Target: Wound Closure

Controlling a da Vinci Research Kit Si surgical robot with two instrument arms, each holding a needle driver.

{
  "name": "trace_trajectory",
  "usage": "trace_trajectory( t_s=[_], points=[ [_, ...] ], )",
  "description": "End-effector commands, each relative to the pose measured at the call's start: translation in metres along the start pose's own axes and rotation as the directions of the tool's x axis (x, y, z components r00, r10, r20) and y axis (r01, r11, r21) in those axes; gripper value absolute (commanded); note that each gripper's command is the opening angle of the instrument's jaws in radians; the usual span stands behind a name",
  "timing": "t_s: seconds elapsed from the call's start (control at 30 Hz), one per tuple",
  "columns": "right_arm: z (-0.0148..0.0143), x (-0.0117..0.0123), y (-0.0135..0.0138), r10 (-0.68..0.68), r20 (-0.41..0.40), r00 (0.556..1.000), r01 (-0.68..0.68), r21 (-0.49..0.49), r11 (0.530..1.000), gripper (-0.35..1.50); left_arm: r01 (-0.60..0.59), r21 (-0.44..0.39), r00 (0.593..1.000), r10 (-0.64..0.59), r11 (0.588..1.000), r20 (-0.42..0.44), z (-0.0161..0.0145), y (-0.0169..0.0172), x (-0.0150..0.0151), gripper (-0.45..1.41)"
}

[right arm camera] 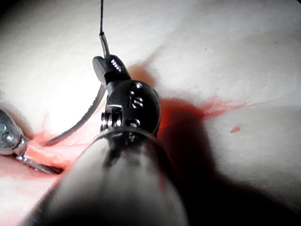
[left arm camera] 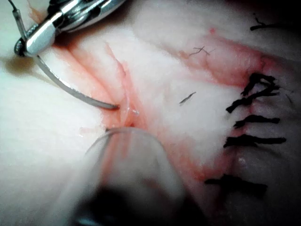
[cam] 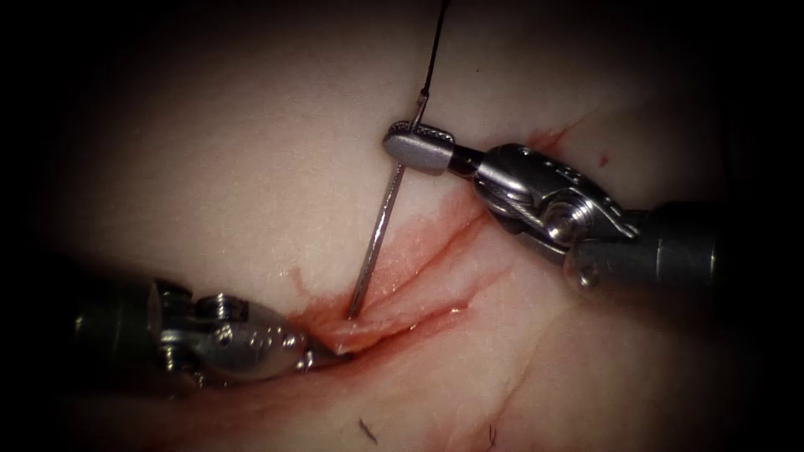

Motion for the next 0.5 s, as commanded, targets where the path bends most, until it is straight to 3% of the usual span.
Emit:
trace_trajectory(
  t_s=[0.03, 0.27, 0.5],
  points=[
    [0.0010, -0.0007, 0.0004, 0.023, 0.005, 1.000, -0.023, 0.001, 1.000, -0.35, -0.001, -0.001, 1.000, 0.001, 1.000, 0.000, 0.0007, 0.0001, 0.0001, -0.32],
    [0.0013, -0.0019, -0.0001, 0.137, 0.063, 0.989, -0.136, -0.027, 0.990, -0.35, -0.001, -0.001, 1.000, 0.001, 1.000, 0.000, 0.0007, 0.0001, 0.0001, -0.32],
    [0.0014, -0.0027, -0.0003, 0.224, 0.064, 0.972, -0.222, -0.041, 0.974, -0.35, -0.001, -0.001, 1.000, 0.001, 1.000, 0.000, 0.0007, 0.0001, 0.0000, -0.32]
  ],
)
